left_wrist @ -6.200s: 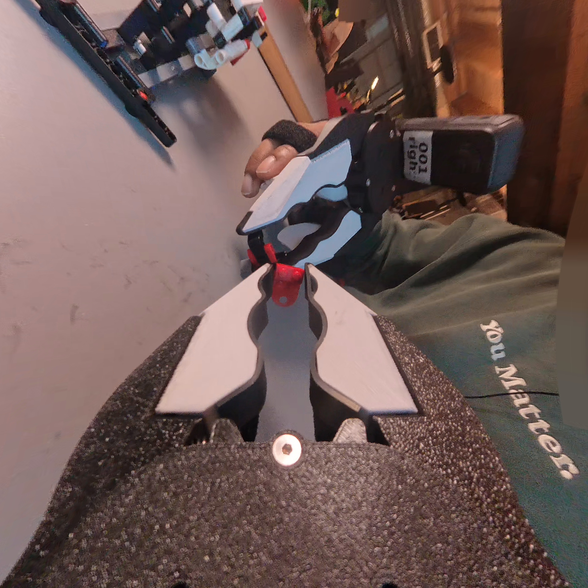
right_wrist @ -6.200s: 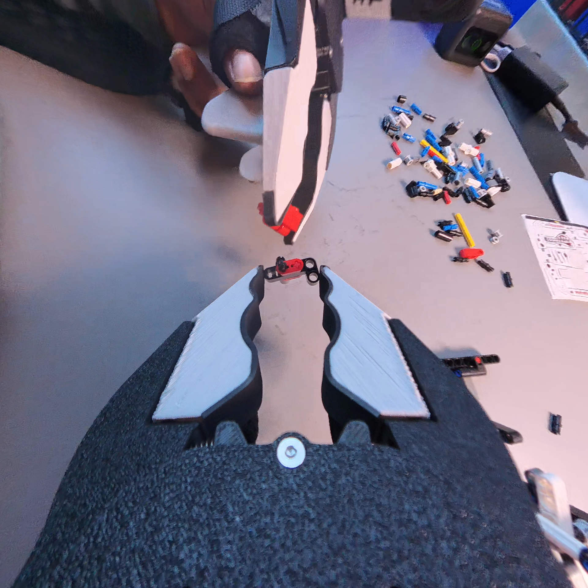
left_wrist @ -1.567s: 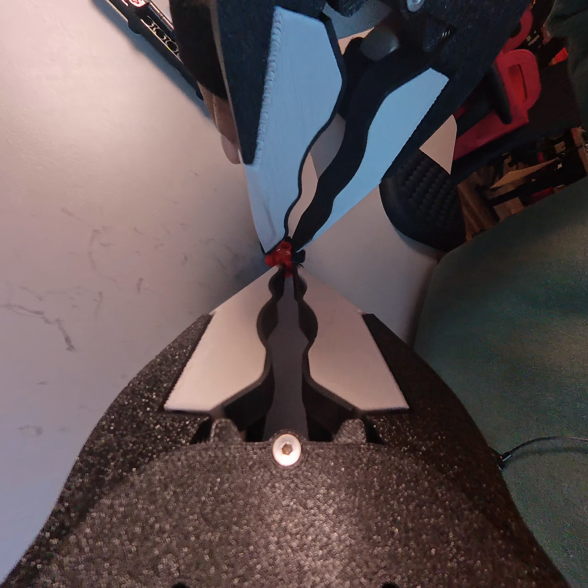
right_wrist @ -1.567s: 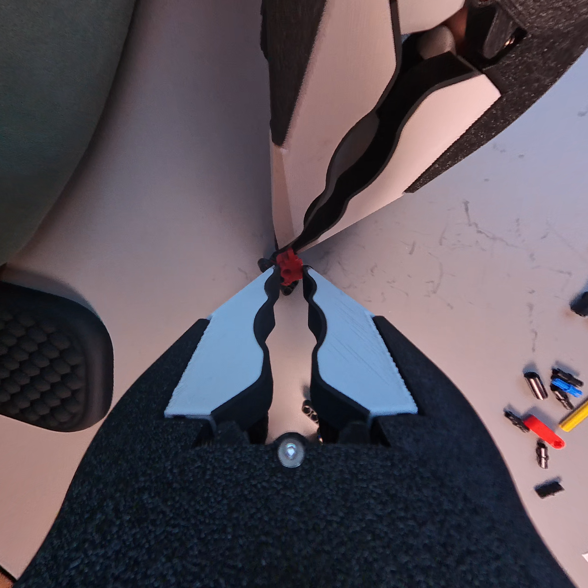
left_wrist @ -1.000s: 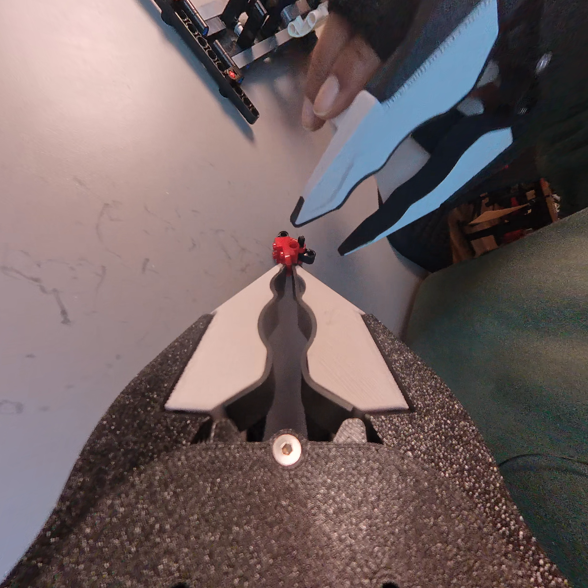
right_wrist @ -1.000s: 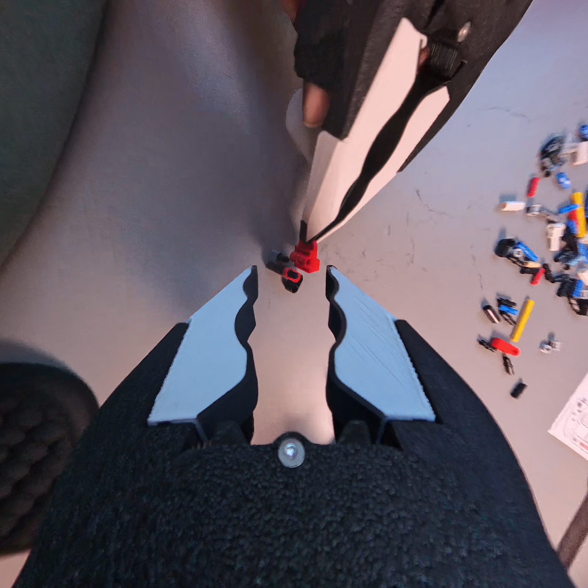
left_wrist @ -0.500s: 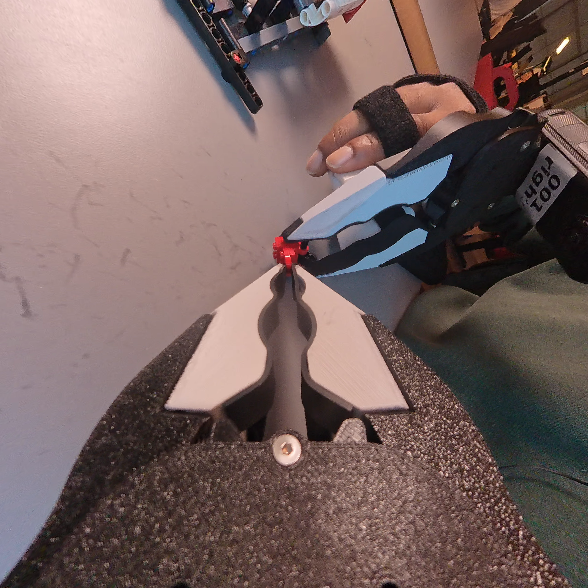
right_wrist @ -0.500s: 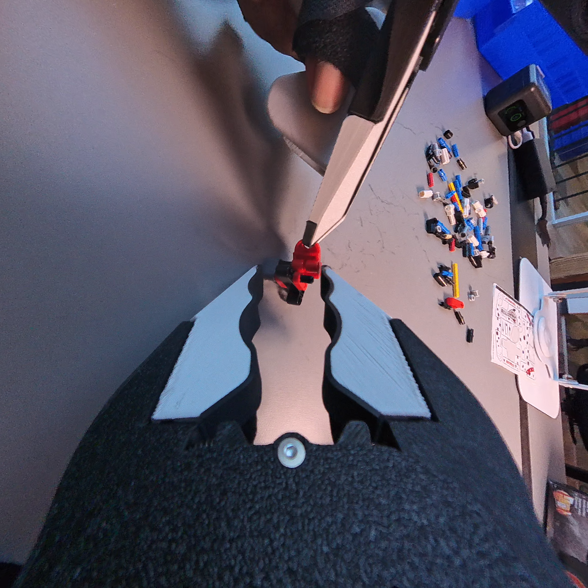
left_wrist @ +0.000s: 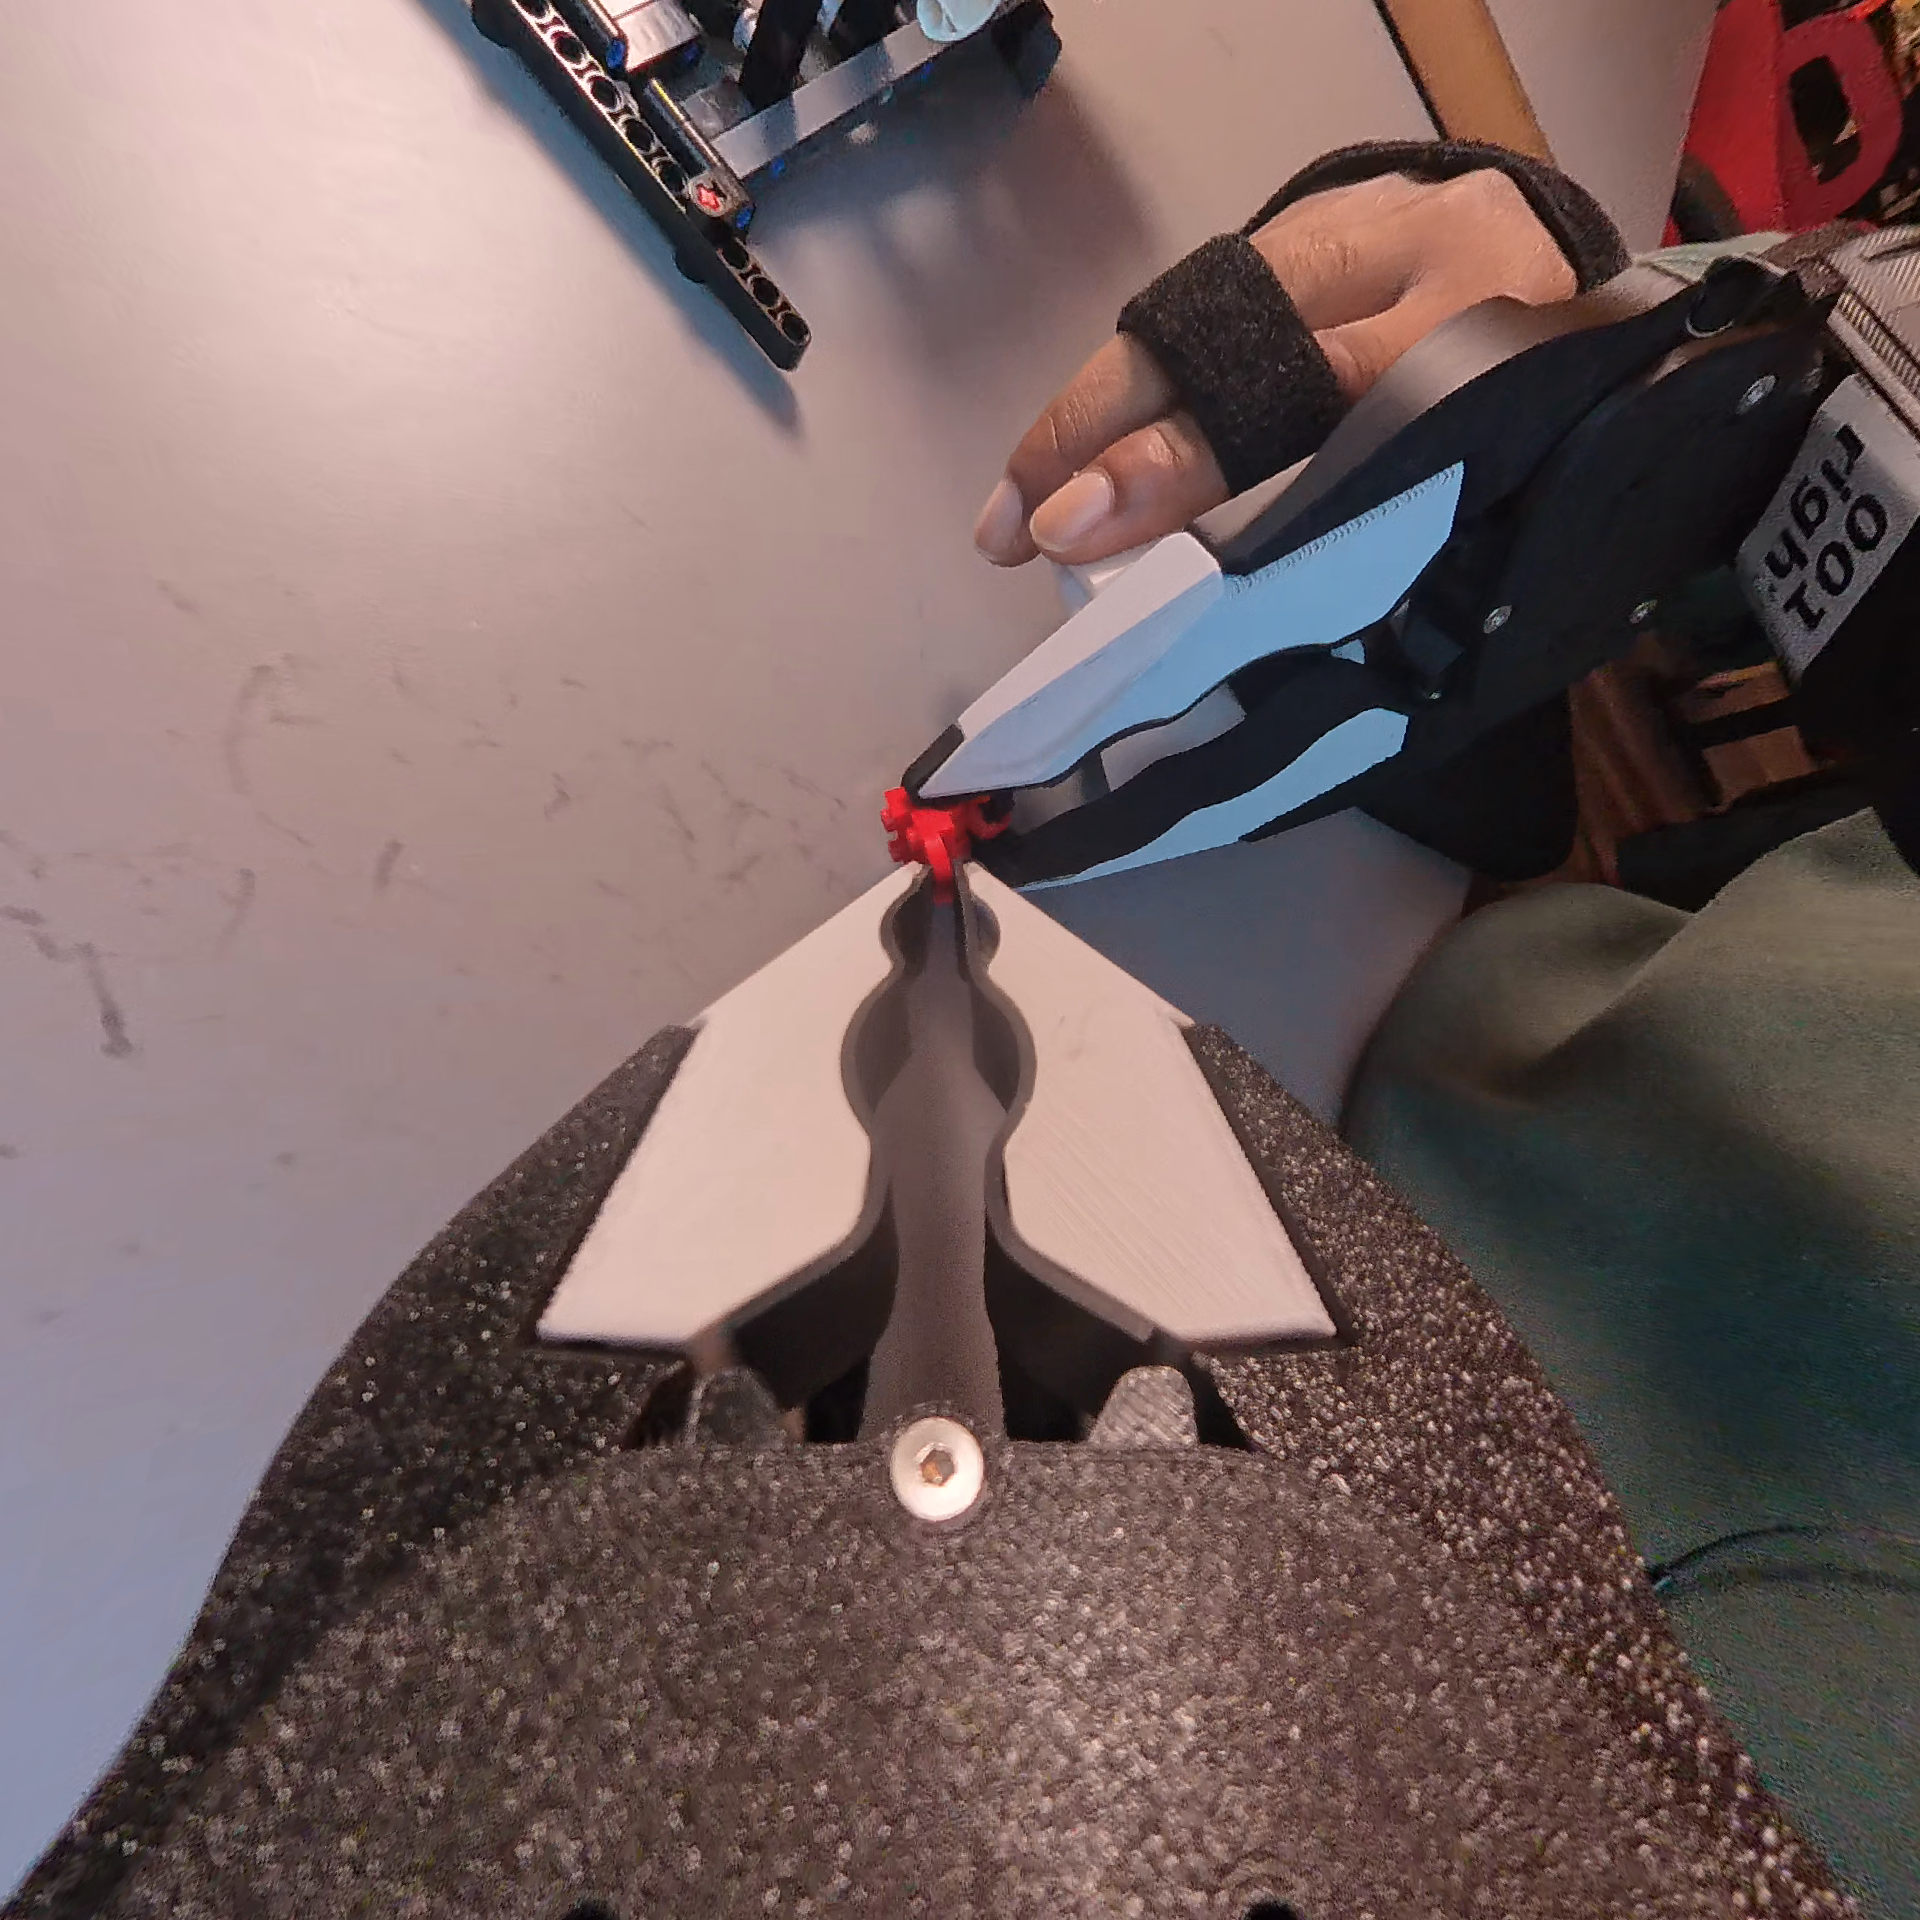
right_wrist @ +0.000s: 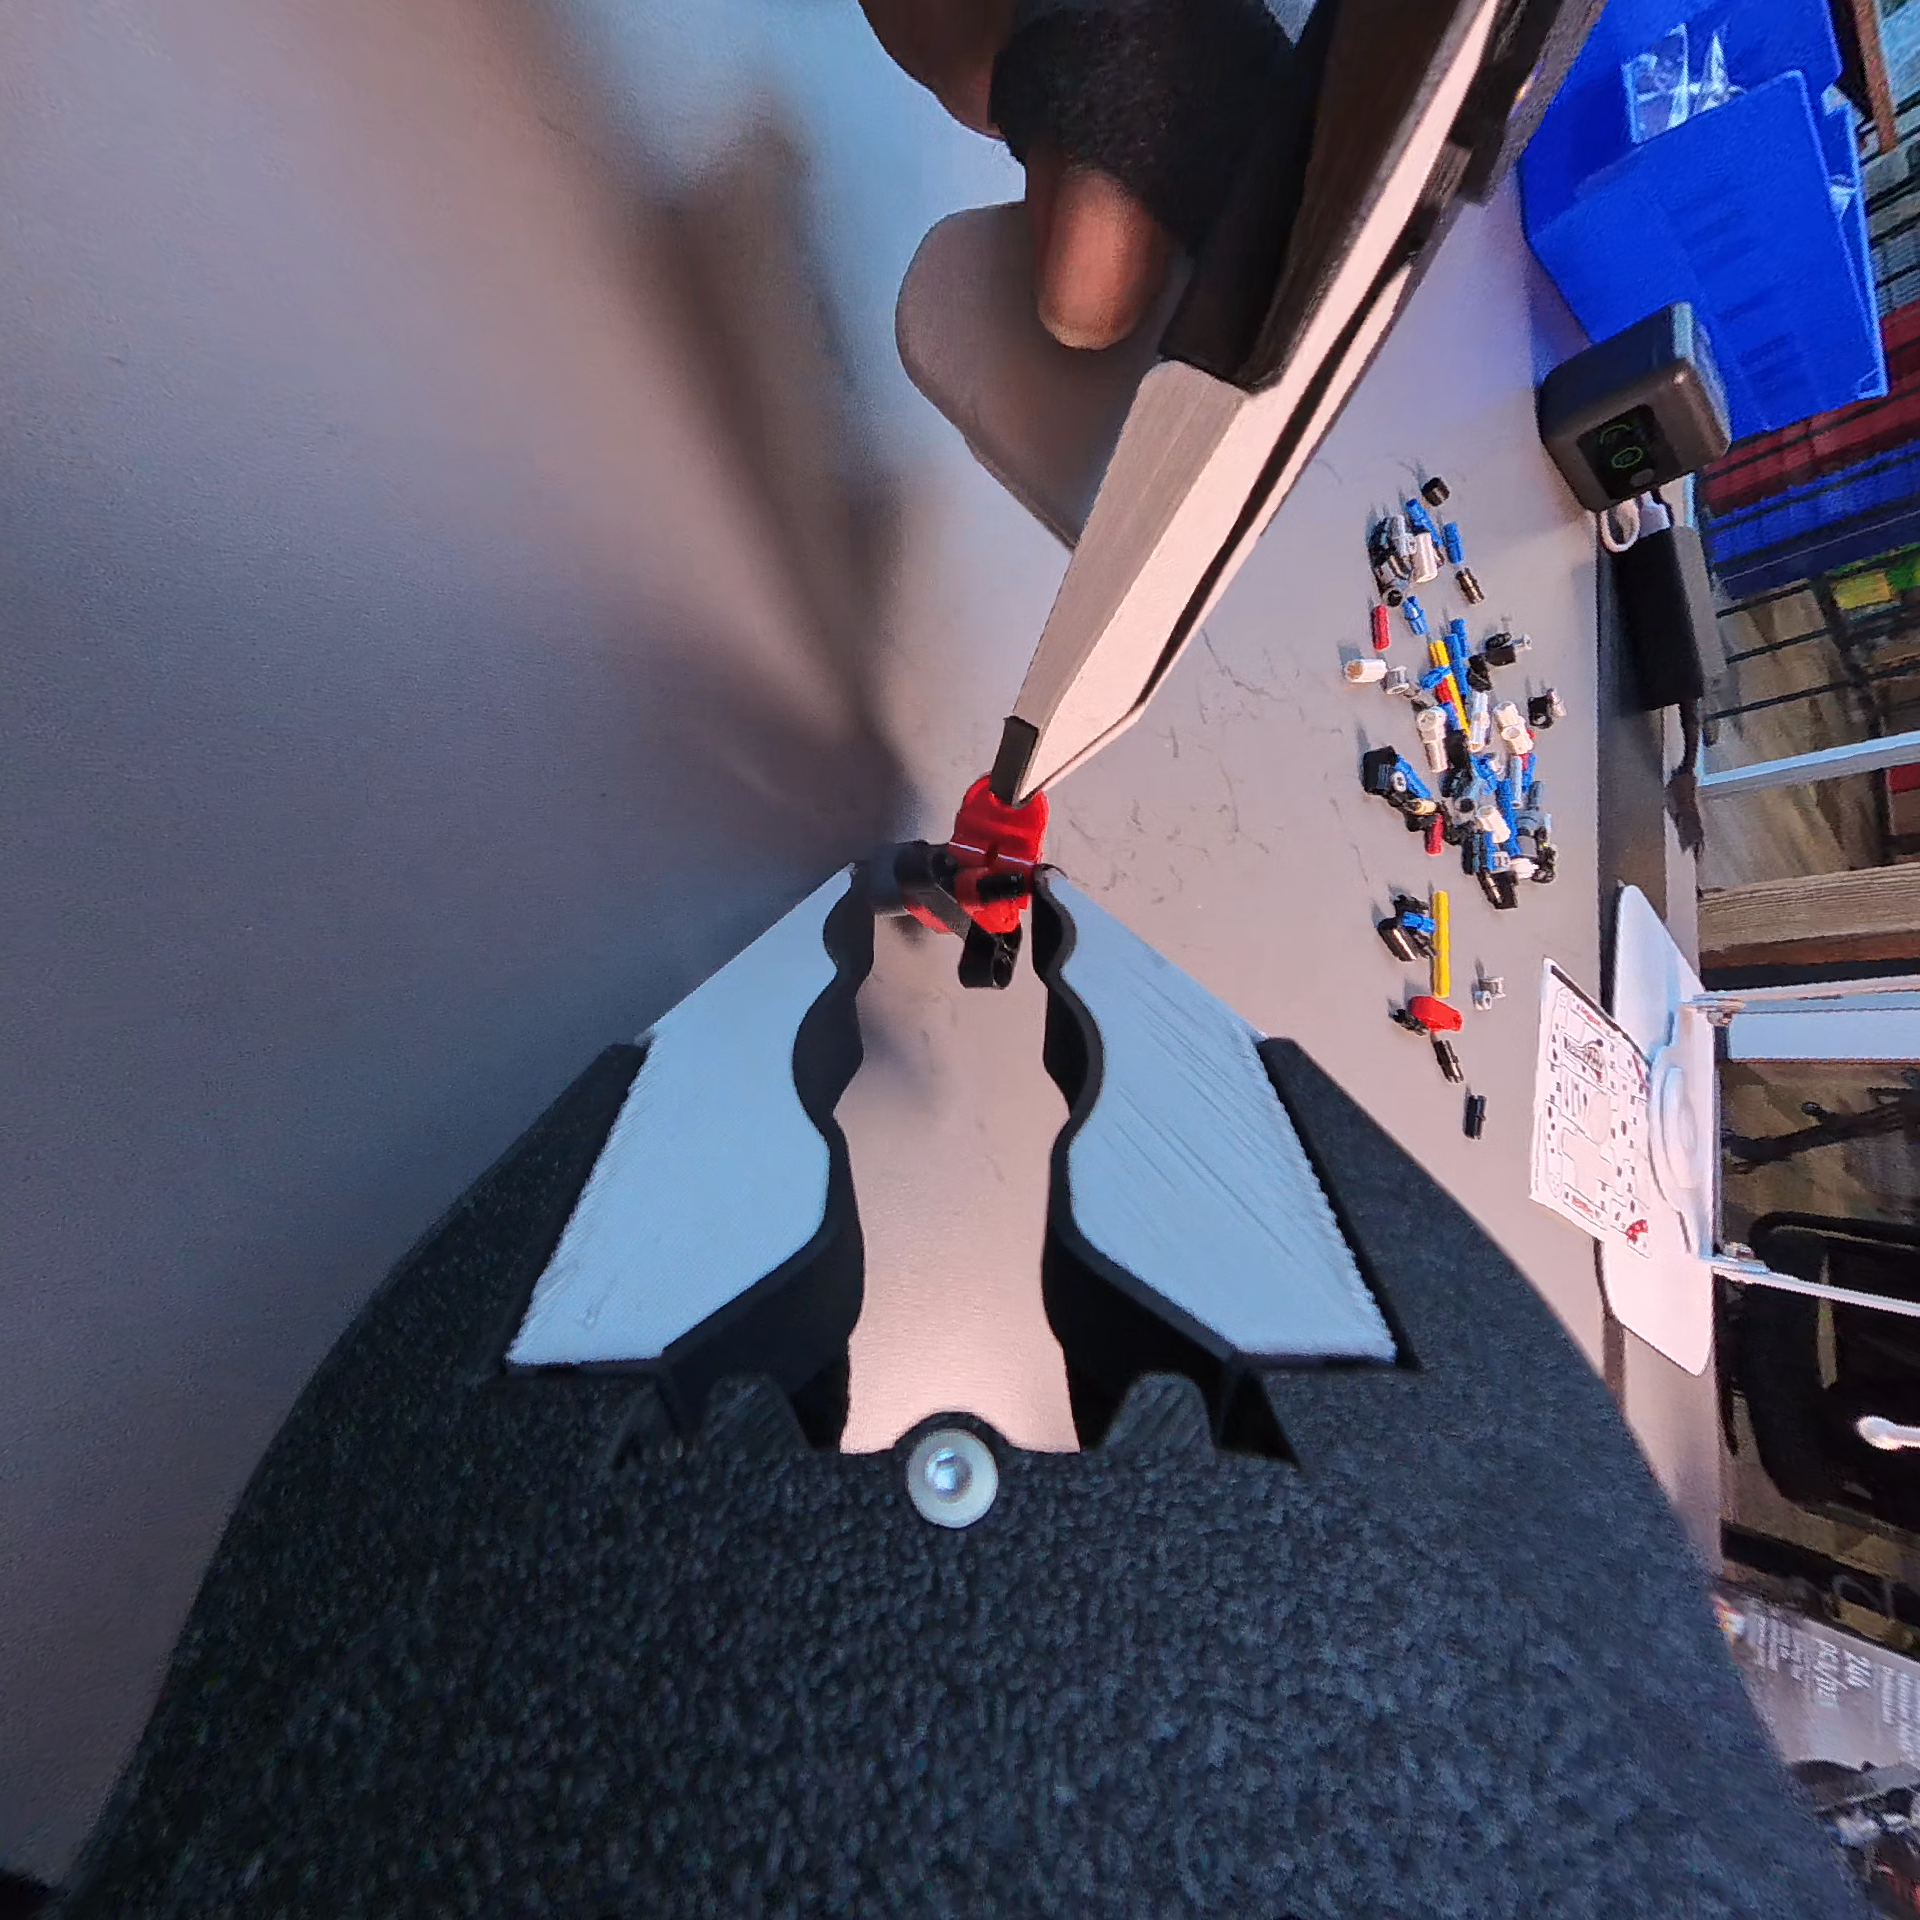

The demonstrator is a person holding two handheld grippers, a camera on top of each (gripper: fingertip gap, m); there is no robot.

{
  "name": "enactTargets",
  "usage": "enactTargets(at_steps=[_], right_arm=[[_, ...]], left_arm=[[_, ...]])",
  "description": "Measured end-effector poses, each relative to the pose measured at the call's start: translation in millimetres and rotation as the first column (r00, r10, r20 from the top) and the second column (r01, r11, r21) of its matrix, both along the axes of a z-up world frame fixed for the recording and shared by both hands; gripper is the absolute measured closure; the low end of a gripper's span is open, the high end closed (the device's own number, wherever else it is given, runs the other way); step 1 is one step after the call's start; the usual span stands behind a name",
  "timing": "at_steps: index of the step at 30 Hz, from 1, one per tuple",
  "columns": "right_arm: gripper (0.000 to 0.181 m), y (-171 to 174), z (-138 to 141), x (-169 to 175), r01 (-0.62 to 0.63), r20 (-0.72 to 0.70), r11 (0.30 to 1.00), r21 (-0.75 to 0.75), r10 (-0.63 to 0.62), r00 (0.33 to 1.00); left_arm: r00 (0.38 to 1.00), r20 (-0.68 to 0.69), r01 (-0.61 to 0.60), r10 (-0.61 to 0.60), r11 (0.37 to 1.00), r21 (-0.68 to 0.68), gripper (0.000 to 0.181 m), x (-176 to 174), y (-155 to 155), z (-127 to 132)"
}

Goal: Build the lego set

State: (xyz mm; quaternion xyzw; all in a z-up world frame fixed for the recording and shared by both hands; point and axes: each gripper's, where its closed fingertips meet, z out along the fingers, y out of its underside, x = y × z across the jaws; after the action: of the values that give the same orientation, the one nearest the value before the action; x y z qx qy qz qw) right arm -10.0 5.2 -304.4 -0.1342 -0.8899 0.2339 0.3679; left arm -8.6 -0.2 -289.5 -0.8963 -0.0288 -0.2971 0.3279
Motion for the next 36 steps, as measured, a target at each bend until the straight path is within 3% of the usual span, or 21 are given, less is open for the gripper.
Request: enactTargets(at_steps=[10,17,23,25,30,36], right_arm=[[0.153,-1.1,1.5,-0.2,-0.022,-0.059,0.998,0.053,0.025,0.998],[0.153,-1.0,2.0,-0.2,-0.029,-0.078,0.999,0.032,0.031,0.996],[0.154,0.8,0.4,-1.0,0.023,0.040,0.989,-0.146,-0.017,0.999],[0.154,1.5,0.0,-1.0,0.029,0.066,0.986,-0.161,-0.019,0.998],[0.154,0.5,0.0,-0.4,0.019,0.068,0.982,-0.189,-0.007,0.998],[0.154,-0.6,0.4,-0.4,-0.007,0.042,0.984,-0.176,0.014,0.999]], left_arm=[[0.949,-0.313,0.067,-0.025,0.990,0.127,0.177,2.8,-4.4,-3.2],[0.870,-0.493,0.140,-0.024,0.970,0.199,0.177,2.3,-4.3,-4.7],[0.815,-0.580,0.174,-0.013,0.959,0.224,0.177,-0.8,-0.4,-4.6],[0.788,-0.615,0.193,-0.009,0.953,0.233,0.177,-1.0,0.6,-4.3],[0.795,-0.606,0.205,-0.008,0.945,0.256,0.177,-0.4,-0.7,-4.5],[0.728,-0.685,0.251,0.019,0.923,0.292,0.177,-0.2,-2.6,-5.1]])
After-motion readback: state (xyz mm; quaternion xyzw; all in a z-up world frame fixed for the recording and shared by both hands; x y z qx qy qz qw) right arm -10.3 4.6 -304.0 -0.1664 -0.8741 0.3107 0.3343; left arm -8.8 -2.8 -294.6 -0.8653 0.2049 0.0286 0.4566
